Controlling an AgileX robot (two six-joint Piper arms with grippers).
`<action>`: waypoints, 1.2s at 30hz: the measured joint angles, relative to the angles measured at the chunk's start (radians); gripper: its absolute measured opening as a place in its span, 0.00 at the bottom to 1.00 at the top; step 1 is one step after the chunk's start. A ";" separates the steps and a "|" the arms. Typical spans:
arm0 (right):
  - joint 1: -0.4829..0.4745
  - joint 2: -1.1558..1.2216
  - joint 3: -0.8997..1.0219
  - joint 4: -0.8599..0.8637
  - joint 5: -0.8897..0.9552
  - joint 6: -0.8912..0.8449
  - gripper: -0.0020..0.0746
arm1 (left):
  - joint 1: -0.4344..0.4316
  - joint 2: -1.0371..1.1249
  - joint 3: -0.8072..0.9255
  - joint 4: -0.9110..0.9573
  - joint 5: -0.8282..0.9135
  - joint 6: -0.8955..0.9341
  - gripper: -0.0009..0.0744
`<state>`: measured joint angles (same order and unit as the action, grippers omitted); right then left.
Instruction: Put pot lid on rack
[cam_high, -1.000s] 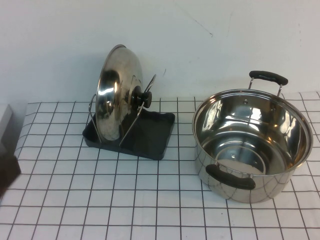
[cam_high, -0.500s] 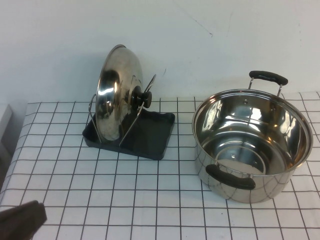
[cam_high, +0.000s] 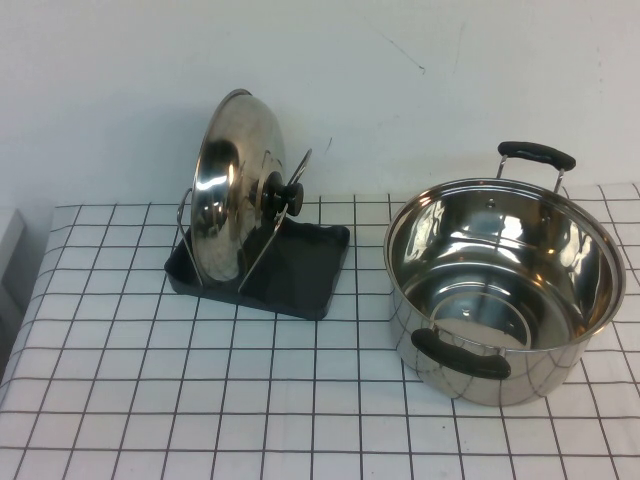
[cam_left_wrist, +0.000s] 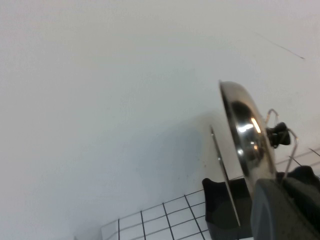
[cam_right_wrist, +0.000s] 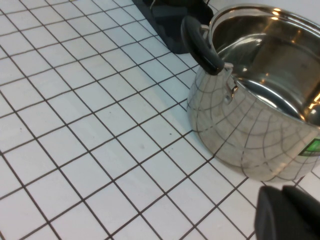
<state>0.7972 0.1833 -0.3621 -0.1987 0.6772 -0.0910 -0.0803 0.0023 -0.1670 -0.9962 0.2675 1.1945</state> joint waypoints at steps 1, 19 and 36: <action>0.000 0.000 0.000 0.000 0.000 0.000 0.02 | -0.010 0.000 0.024 -0.032 -0.043 0.000 0.01; 0.000 0.000 0.000 0.000 0.007 0.000 0.02 | -0.020 -0.007 0.188 0.818 -0.156 -1.082 0.01; 0.000 0.000 0.000 0.000 0.018 0.000 0.02 | -0.020 -0.013 0.191 0.913 0.058 -1.250 0.01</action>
<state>0.7972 0.1833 -0.3621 -0.1987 0.6948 -0.0910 -0.1003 -0.0111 0.0242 -0.0835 0.3251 -0.0558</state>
